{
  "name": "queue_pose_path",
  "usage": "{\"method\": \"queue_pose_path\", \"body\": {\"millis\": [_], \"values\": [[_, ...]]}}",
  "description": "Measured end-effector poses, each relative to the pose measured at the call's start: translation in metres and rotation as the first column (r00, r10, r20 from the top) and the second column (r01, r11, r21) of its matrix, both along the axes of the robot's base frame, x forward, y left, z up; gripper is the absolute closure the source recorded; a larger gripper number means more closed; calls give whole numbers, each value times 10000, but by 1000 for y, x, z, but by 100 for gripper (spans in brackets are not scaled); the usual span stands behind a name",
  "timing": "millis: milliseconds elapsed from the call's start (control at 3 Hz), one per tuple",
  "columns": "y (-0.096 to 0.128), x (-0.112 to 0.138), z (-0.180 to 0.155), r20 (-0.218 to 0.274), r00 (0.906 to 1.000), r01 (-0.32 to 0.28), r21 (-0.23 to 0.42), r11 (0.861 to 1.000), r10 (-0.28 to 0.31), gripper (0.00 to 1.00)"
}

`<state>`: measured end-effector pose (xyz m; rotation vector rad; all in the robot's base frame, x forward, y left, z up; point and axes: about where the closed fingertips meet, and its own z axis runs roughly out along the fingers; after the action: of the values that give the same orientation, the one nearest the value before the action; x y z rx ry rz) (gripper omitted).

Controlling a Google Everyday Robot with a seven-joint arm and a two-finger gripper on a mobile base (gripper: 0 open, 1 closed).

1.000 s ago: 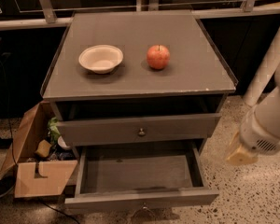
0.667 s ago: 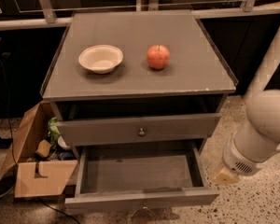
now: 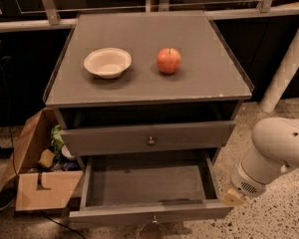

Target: Close middle drawer

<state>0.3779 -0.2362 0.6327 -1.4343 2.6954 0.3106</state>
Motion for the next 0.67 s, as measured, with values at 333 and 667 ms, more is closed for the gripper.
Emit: {"method": "queue_pose_path", "body": {"millis": [333, 667], "values": [[9, -8, -42, -340, 9992, 226, 268, 9994, -217, 100], [20, -3, -104, -636, 9965, 580, 460, 9973, -550, 100]]}}
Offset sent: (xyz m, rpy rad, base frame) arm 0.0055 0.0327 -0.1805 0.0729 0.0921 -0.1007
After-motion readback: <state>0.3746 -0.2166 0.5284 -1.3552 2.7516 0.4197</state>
